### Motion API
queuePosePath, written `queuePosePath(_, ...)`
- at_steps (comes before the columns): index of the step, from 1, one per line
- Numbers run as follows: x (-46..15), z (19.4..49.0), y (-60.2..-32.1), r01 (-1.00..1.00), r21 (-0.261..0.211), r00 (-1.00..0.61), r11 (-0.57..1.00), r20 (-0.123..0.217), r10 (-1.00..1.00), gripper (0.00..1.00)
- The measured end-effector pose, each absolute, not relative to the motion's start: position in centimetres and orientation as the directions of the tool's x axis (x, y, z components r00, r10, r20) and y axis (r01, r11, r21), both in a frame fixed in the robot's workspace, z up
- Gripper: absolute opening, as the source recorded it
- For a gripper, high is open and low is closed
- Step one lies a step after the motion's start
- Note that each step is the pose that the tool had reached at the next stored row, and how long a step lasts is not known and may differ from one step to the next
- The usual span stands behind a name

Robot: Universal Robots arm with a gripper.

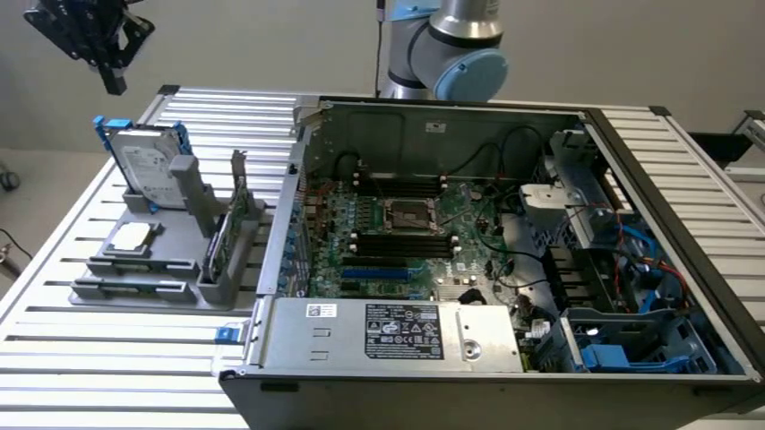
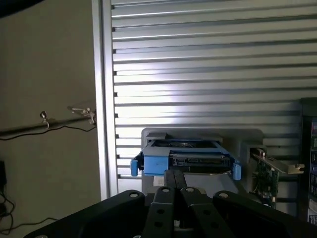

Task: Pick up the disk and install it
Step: 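Reach for the disk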

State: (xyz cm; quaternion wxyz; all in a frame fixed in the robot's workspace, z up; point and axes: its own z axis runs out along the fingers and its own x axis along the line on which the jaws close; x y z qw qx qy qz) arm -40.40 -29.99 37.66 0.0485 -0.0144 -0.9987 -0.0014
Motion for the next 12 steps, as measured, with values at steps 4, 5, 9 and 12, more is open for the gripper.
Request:
queuePosePath(4,-41.1,37.6,-29.9,0.019,0.002,-0.995,1.000,0.094,0.019,0.11)
queuePosePath(5,-41.2,37.6,-29.9,0.017,0.002,-0.995,1.000,0.094,0.016,0.11)
queuePosePath(9,-41.6,37.5,-29.9,0.003,0.002,-0.996,1.000,0.085,0.003,0.11)
queuePosePath(12,-41.7,37.5,-29.9,-0.013,0.002,-0.997,1.000,0.070,-0.014,0.11)
